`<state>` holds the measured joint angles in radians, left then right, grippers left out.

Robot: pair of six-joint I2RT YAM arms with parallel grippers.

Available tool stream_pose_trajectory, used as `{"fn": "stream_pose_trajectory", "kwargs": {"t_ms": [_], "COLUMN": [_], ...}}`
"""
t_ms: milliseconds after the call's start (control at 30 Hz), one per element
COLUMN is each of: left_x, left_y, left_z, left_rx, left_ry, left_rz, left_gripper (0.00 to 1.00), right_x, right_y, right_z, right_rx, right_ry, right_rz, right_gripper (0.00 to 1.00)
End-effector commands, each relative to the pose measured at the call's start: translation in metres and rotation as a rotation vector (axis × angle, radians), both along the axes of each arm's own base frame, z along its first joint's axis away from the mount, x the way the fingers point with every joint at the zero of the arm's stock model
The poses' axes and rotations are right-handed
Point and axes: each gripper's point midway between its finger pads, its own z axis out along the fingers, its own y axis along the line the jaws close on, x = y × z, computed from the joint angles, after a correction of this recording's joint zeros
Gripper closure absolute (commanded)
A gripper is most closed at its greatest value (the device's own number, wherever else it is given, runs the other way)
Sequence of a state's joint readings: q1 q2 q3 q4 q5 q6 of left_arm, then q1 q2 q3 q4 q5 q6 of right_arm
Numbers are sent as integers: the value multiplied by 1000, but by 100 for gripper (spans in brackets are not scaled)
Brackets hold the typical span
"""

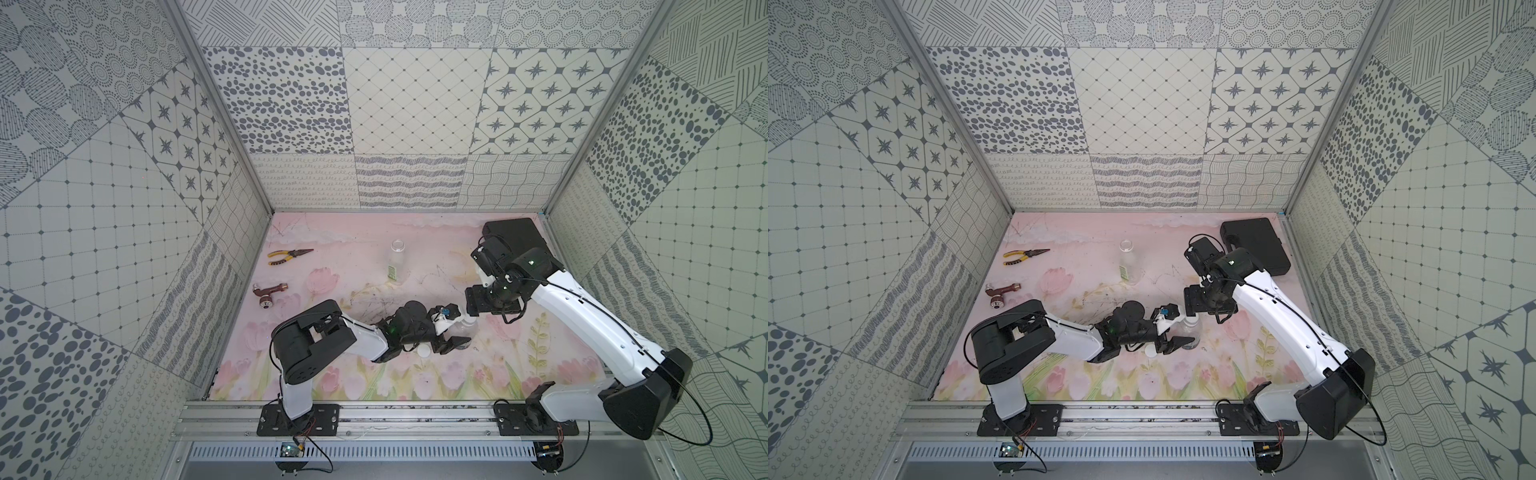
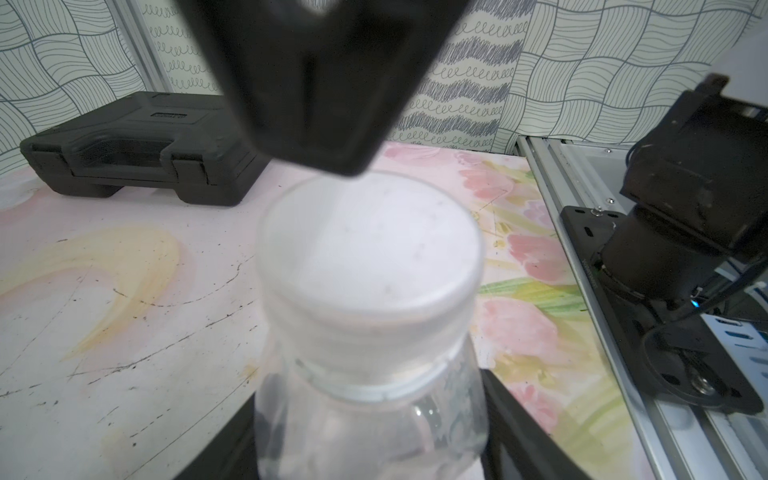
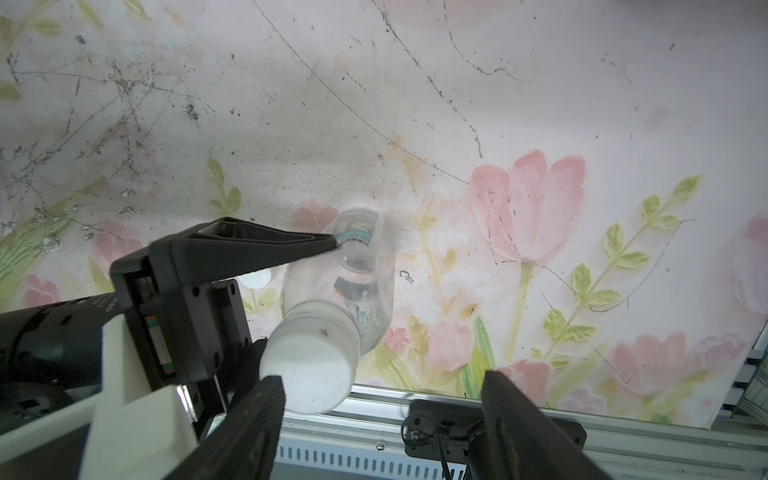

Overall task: Screw on the bottle caps
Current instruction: Screw the bottle cap onto the plastic bottle.

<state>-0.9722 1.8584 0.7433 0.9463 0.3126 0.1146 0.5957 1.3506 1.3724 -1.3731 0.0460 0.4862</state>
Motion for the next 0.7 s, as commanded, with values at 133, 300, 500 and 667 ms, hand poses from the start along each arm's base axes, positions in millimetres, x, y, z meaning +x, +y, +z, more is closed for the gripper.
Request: {"fn": "stream_pose_trajectory", "kwargs": {"t_ms": [133, 300, 500, 667], "left_x": [-6, -6, -6, -9], "left_y": [0, 0, 1, 4], "left_z": [-9, -8, -8, -8], "left_rx": [32, 33, 32, 35], "left_ry": [32, 32, 28, 22], "left_rz": [-33, -34, -32, -48], "left_gripper": [29, 30, 31, 31], "right_x": [1, -2, 4, 9], "right_y": [13, 10, 5, -4], "right_z": [-13, -32, -7, 15], "right_rx": [53, 27, 28, -9], "right_ry": [24, 63, -7, -79], "right_rz": [3, -10, -15, 31], "right_gripper": [20, 20, 21, 21]}}
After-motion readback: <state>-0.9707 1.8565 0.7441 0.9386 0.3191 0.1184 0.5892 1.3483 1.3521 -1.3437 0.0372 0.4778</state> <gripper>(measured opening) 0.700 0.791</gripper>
